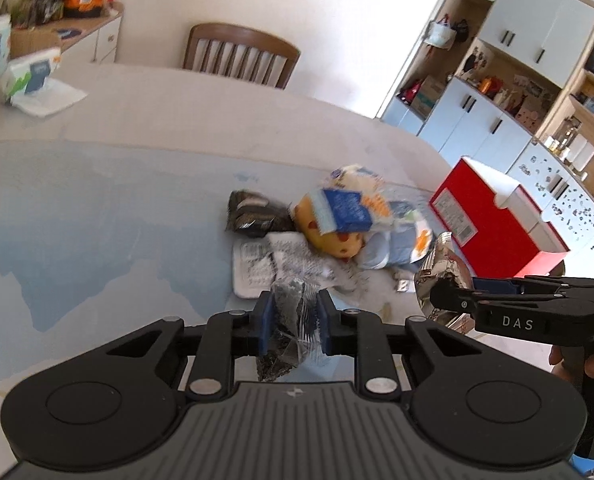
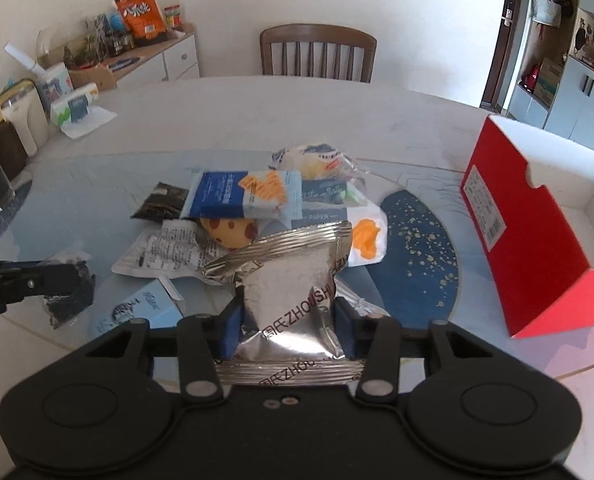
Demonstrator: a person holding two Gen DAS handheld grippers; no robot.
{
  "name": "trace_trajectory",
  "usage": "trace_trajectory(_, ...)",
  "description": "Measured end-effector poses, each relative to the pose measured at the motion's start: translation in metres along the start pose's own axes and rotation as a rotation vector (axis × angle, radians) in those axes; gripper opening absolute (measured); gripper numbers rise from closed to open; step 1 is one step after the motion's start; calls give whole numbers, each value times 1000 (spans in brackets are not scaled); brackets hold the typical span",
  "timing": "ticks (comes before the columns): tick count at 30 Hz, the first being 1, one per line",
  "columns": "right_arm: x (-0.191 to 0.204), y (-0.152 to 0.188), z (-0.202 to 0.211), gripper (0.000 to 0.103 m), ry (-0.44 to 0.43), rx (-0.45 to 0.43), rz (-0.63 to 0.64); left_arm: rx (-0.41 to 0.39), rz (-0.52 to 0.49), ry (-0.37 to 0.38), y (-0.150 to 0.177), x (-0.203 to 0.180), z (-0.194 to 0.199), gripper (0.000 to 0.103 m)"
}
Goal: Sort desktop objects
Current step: 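Carry both held bags over the open red box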
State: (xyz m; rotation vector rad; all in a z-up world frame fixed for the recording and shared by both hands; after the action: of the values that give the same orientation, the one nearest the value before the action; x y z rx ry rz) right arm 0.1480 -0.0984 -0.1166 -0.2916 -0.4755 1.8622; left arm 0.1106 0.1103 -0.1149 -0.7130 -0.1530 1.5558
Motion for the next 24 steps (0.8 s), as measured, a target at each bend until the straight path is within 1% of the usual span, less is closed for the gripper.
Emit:
trace_trajectory(6, -7, 1, 27, 45, -26, -11, 2, -28, -41, 38, -12, -25, 9, 21)
trace_trajectory(12, -26, 0, 51, 45, -43, -35, 0, -46, -76, 48, -22, -58, 10, 21)
trace_trajectory(17, -50, -3, 62, 45, -62, -41, -3, -62, -83, 45, -31, -89, 7, 21)
trace_trajectory(24, -93, -10, 81, 45, -87, -84, 11, -85, -120, 48, -48, -145, 0, 21)
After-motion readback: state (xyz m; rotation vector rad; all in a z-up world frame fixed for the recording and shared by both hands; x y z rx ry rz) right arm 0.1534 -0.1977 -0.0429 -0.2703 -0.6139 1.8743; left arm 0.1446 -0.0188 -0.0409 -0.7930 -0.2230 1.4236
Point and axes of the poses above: each gripper's, at about its wrist camera, not at the fingertips, and z roughly against the way its jaws point, x to its left, y to its underside, the point moved 6 cm from there along -z, roughly the way its jaws point, and after that the axes turned 13 degrees about x, right-handed, at the moved point
